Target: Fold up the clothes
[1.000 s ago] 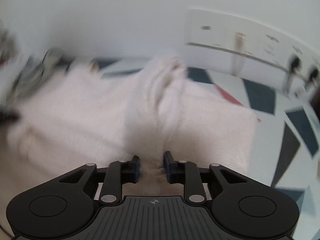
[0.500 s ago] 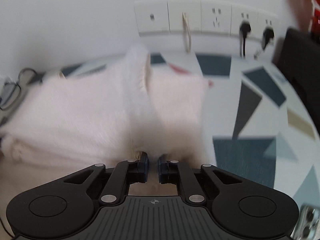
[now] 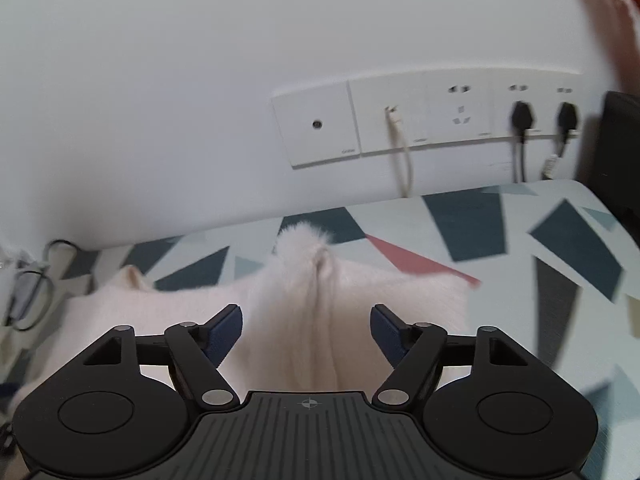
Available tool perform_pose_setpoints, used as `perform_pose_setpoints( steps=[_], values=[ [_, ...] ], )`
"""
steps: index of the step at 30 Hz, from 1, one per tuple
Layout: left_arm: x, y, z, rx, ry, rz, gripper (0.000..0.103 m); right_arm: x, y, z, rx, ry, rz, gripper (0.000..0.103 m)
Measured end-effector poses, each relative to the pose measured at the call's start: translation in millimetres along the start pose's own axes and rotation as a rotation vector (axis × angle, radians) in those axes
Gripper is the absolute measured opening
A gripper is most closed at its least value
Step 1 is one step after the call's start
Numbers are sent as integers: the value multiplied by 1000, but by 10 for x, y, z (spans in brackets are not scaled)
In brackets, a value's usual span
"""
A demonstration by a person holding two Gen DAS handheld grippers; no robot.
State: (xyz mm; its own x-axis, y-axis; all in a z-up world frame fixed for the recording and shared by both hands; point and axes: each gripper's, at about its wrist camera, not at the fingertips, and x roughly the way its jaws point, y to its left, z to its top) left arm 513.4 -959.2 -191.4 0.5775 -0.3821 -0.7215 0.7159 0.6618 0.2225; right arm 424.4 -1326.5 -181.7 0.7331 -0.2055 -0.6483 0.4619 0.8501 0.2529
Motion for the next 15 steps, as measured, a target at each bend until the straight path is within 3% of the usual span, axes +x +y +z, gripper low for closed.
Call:
perform_pose_setpoints(
  steps=[1,2,3,4,6,10,11,12,13,15],
  values=[
    [-21,-57,-1,36,-21,23,61,146,3,10,15,29,-2,66],
    [-51,-122,0,80,-49,50,61,260,6,5,39,71,5,58],
    [-82,-187,1,124,-76,77,61,318,21,-4,51,101,7,42],
    [-113,-252,2,169,-103,104,63,359,41,-13,59,126,6,37],
    [-149,-424,-30,288,-156,138,68,316,66,-38,44,116,17,35],
    [-132,-708,-99,480,-230,128,66,248,57,-94,31,138,7,39],
    [-125,-752,-105,512,-245,119,59,246,59,-108,17,141,1,36],
    [-123,-764,-94,525,-254,102,23,242,64,-122,3,142,-4,28],
    [-123,-751,-65,517,-249,83,9,215,74,-119,-7,133,-6,23],
    [-178,-664,-8,471,-261,56,8,122,105,-92,-19,98,-5,18]
  ],
)
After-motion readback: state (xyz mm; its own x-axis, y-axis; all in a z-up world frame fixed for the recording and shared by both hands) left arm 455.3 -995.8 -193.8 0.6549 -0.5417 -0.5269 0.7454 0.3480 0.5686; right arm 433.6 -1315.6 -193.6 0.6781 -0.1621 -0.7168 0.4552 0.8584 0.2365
